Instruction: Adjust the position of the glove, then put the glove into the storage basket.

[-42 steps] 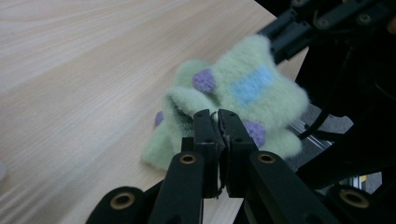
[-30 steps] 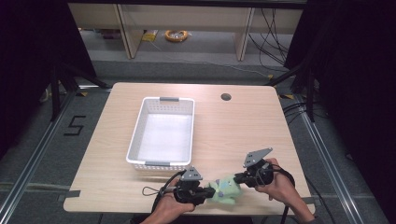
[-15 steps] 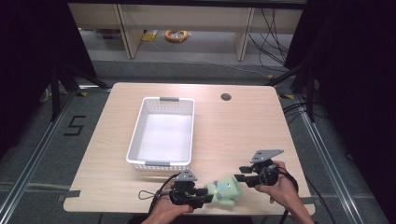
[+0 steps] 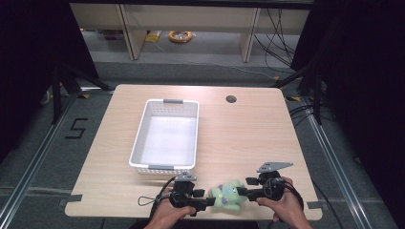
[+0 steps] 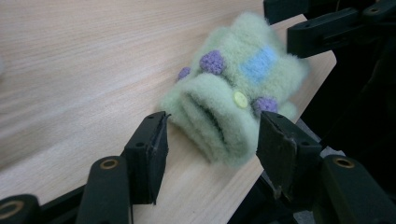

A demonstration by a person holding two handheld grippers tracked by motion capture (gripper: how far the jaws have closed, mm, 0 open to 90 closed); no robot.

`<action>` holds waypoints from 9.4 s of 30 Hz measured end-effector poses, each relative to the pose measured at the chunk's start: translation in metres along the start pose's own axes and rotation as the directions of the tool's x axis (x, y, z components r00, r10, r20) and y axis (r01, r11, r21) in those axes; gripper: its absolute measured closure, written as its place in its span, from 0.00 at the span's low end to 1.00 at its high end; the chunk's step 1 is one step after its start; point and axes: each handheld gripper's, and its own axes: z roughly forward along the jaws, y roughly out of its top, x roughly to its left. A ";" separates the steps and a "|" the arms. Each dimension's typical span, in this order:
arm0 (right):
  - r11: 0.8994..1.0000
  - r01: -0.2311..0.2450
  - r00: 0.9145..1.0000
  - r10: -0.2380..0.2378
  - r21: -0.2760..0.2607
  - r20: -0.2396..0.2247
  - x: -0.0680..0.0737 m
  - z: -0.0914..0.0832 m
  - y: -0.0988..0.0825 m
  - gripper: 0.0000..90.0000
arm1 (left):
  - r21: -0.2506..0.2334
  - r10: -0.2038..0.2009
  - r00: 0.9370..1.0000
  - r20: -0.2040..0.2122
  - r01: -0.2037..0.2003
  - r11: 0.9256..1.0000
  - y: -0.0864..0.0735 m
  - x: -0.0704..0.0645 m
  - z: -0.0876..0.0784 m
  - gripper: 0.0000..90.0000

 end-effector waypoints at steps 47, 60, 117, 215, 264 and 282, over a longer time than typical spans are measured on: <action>0.999 -0.052 0.985 0.052 0.003 -0.162 -0.013 0.021 -0.020 0.81 | 0.053 0.069 0.996 0.054 -0.072 0.996 0.003 -0.002 0.022 0.79; 0.999 -0.040 0.986 0.035 -0.023 -0.165 -0.004 0.019 -0.018 0.84 | 0.034 0.063 0.995 0.073 -0.066 0.997 0.006 0.001 0.010 0.80; 0.982 0.135 0.967 -0.160 -0.135 -0.196 0.062 0.034 0.151 0.85 | -0.084 0.091 0.993 -0.072 -0.097 0.992 0.093 0.045 -0.134 0.80; 0.991 0.111 0.994 -0.110 0.073 -0.026 0.064 0.119 0.186 0.48 | 0.048 0.037 0.964 -0.264 -0.026 0.999 0.098 0.107 -0.121 0.41; 0.991 0.072 0.996 -0.078 -0.111 -0.052 0.022 0.010 0.111 0.40 | -0.018 0.161 0.983 -0.091 -0.164 0.986 0.054 0.011 -0.089 0.30; 0.986 0.080 0.994 -0.090 -0.148 -0.060 0.018 -0.003 0.078 0.37 | -0.029 0.177 0.981 -0.076 -0.180 0.983 0.033 0.010 -0.083 0.29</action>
